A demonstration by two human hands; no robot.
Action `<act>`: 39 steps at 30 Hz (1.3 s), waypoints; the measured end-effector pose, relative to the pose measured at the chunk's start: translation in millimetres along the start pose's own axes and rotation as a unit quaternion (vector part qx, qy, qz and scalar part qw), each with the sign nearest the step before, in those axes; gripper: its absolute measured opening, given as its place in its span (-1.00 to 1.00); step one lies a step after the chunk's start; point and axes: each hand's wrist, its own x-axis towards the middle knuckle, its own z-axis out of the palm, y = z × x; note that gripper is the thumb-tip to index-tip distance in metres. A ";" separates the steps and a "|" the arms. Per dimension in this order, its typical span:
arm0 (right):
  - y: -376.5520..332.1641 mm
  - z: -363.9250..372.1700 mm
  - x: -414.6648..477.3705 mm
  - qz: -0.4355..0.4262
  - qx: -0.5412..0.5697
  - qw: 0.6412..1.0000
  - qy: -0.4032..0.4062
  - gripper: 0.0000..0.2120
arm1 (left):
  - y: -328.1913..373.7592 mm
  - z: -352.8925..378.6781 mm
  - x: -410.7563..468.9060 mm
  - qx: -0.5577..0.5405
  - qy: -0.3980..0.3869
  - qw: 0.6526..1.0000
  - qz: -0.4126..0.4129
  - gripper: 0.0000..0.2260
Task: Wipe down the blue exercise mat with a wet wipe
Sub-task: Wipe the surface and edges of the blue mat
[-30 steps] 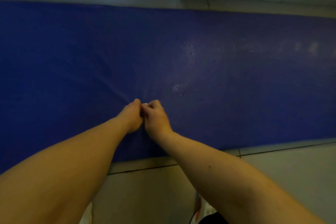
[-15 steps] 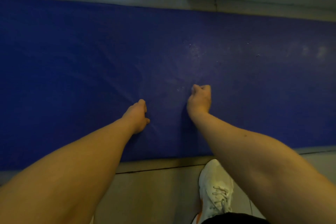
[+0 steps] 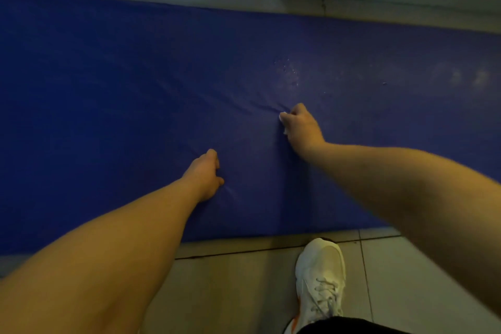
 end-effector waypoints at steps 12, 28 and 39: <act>-20.7 92.0 -42.1 -0.214 -0.151 0.965 -0.028 -0.92 | 8.4 -1.0 5.3 0.048 -0.021 0.998 -0.024 -0.71; 15.7 12.6 24.7 -0.125 -0.161 0.965 0.166 -0.80 | 29.0 -57.7 63.0 0.064 0.049 0.996 -0.047 -0.30; -2.1 29.9 38.2 -0.349 -0.284 0.891 0.058 -0.83 | 26.1 -54.5 71.7 0.042 0.043 0.998 -0.036 -0.37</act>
